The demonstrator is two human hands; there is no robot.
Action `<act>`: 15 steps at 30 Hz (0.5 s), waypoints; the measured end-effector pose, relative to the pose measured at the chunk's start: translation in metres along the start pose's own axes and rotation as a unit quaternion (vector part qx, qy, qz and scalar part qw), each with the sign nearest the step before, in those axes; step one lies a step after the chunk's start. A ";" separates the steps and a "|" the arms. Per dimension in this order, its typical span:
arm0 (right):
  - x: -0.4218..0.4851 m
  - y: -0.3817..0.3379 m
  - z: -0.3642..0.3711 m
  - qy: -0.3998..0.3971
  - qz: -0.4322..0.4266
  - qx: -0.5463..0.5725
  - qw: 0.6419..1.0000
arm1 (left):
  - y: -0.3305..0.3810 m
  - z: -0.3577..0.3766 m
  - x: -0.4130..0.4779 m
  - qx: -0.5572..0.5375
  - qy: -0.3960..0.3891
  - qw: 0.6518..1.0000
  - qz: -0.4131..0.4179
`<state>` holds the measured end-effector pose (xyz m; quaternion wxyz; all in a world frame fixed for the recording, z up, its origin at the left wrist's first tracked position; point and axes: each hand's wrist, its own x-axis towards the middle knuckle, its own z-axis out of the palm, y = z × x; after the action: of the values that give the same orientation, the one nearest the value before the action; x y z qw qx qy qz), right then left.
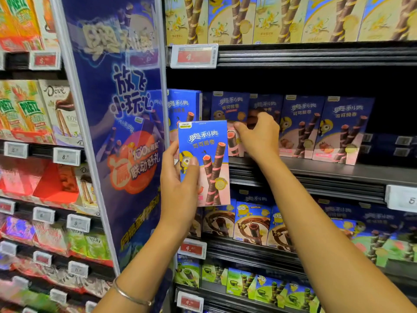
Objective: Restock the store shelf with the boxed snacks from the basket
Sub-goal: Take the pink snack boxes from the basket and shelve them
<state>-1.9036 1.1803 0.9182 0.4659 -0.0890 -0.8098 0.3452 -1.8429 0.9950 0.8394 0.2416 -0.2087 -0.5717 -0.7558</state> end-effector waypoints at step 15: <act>-0.002 -0.007 0.013 -0.008 -0.002 0.001 1.000 | 0.000 -0.001 0.007 -0.020 -0.018 0.999 -0.018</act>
<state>-1.9122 1.1685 0.9171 0.4601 -0.0837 -0.8134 0.3460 -1.8484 0.9931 0.8431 0.2135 -0.2171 -0.5648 -0.7670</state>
